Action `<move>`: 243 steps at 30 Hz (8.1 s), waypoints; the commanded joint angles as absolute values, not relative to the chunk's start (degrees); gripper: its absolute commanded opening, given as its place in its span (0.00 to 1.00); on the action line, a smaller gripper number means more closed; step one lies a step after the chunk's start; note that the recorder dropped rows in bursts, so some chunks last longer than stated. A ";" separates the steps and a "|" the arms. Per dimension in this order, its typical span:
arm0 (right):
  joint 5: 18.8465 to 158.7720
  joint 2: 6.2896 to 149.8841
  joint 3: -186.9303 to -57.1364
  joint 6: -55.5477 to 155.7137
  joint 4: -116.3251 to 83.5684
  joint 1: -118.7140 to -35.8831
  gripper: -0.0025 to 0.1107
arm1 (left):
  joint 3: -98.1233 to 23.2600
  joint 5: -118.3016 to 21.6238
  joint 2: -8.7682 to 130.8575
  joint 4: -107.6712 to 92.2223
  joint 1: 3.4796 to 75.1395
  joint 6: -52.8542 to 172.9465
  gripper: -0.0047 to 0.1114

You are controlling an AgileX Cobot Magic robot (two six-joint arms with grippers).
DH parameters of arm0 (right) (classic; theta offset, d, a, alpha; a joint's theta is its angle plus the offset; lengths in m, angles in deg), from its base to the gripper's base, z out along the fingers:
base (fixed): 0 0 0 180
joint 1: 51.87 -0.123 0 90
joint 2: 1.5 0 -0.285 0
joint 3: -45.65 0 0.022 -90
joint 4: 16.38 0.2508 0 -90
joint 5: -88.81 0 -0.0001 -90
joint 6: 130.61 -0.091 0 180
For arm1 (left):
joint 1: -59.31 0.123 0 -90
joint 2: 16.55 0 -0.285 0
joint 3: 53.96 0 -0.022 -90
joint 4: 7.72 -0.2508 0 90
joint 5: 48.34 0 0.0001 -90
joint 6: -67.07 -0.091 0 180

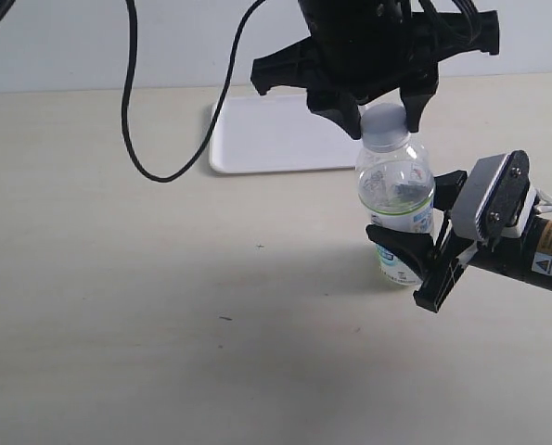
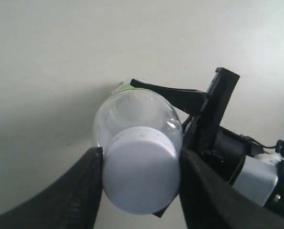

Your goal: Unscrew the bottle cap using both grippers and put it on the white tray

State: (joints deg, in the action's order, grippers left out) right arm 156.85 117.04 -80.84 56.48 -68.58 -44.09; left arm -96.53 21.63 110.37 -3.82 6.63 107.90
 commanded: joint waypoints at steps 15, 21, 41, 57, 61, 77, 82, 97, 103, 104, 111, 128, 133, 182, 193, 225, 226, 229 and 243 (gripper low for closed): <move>158.16 116.95 -80.94 56.76 -67.33 -43.91 0.02 | -96.89 21.62 109.93 -1.76 6.72 134.73 0.04; 158.16 116.95 -80.94 56.64 -67.33 -43.91 0.02 | -96.89 21.62 109.93 -2.12 6.72 134.48 0.14; 157.68 116.95 -80.94 55.27 -67.70 -43.91 0.02 | -96.89 21.62 109.28 -1.67 6.74 88.72 0.92; 157.54 116.95 -80.94 53.96 -67.69 -43.91 0.02 | -96.89 21.62 108.54 -6.61 6.61 58.05 0.91; 157.54 116.95 -80.94 53.96 -67.69 -43.91 0.02 | -96.89 21.62 109.02 -6.61 6.61 56.34 0.91; 157.54 116.95 -80.94 53.83 -67.78 -43.91 0.02 | -96.89 19.53 109.11 -6.61 6.73 54.81 0.60; 157.54 116.95 -80.94 53.83 -67.78 -43.91 0.02 | -96.89 18.61 109.23 -6.61 6.73 54.81 0.58; 157.54 116.95 -80.94 53.83 -67.78 -43.91 0.02 | -96.89 18.62 110.81 -6.61 6.73 55.23 0.58; 157.54 116.95 -80.94 53.83 -67.78 -43.91 0.02 | -96.89 18.62 110.80 -6.61 6.73 55.54 0.57; 157.54 116.95 -80.94 53.83 -67.78 -43.91 0.02 | -96.89 18.62 110.80 -6.61 6.73 55.54 0.57; 157.54 116.95 -80.94 53.83 -67.78 -43.91 0.02 | -96.89 19.22 110.80 -6.50 6.73 58.45 0.29; 157.54 116.95 -80.94 54.57 -68.84 -43.91 0.02 | -96.89 21.62 110.80 -6.50 6.73 74.79 0.04; 157.54 116.95 -80.94 55.39 -68.84 -43.91 0.02 | -96.89 21.62 110.80 -5.84 6.73 84.06 0.04; 158.77 116.95 -80.94 52.52 -68.86 -43.91 0.02 | -96.89 21.62 110.91 -4.59 7.34 75.17 0.93; 158.77 116.95 -80.94 52.25 -68.99 -43.91 0.02 | -96.89 21.62 109.09 -4.02 7.34 52.48 0.93; 158.77 116.95 -80.94 55.20 -70.79 -43.91 0.02 | -96.89 21.62 108.77 -2.53 7.34 47.18 0.86; 158.77 116.95 -80.94 55.20 -70.79 -43.91 0.02 | -96.89 21.62 108.77 -2.53 7.34 47.31 0.82; 158.77 116.95 -80.94 55.20 -70.79 -43.91 0.02 | -96.89 21.62 108.77 -2.53 7.34 47.87 0.66; 158.77 116.95 -80.94 55.08 -70.79 -43.91 0.02 | -95.31 21.62 108.77 -2.53 7.34 51.05 0.59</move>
